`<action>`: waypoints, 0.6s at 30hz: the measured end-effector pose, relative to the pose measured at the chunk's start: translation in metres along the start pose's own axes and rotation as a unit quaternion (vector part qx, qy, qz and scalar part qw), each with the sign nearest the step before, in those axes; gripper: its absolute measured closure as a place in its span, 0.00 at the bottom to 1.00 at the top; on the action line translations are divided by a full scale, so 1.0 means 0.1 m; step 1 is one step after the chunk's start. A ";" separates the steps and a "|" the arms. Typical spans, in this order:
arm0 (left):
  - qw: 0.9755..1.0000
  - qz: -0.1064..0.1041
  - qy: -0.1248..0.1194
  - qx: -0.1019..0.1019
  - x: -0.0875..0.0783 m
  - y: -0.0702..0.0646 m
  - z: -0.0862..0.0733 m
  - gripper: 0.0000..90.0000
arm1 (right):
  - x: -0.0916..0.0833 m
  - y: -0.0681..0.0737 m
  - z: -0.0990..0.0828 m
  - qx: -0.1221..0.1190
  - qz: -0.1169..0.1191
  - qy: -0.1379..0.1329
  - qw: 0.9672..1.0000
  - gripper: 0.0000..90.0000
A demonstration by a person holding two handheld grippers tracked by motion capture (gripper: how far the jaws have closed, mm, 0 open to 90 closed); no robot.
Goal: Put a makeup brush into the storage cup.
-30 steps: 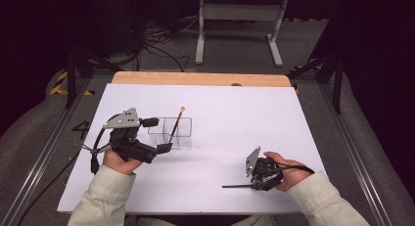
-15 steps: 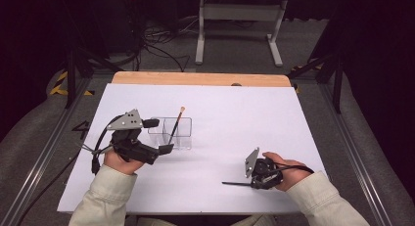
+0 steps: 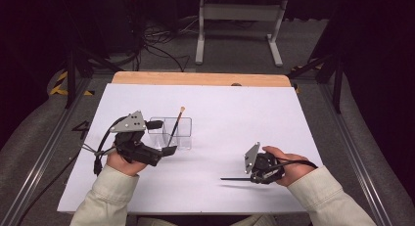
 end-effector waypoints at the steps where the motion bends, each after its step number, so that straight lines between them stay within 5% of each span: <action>1: 1.000 -0.002 0.000 -0.002 0.01 -0.01 0.00 0.09 | -0.02 0.00 0.03 -0.003 -0.001 0.000 1.000 0.92; 18: 0.999 -0.021 0.016 0.019 0.13 -0.11 -0.04 0.14 | -0.25 -0.05 0.40 -0.033 -0.010 -0.022 0.999 0.92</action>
Point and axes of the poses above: each handheld gripper's, and its own axes: x roughly forward along the jaws, z roughly out of its top, y roughly to its left, the point moved 2 cm from there along x, roughly forward along the jaws, and after that the axes turned 14 degrees about -y, right-handed, at the moved point
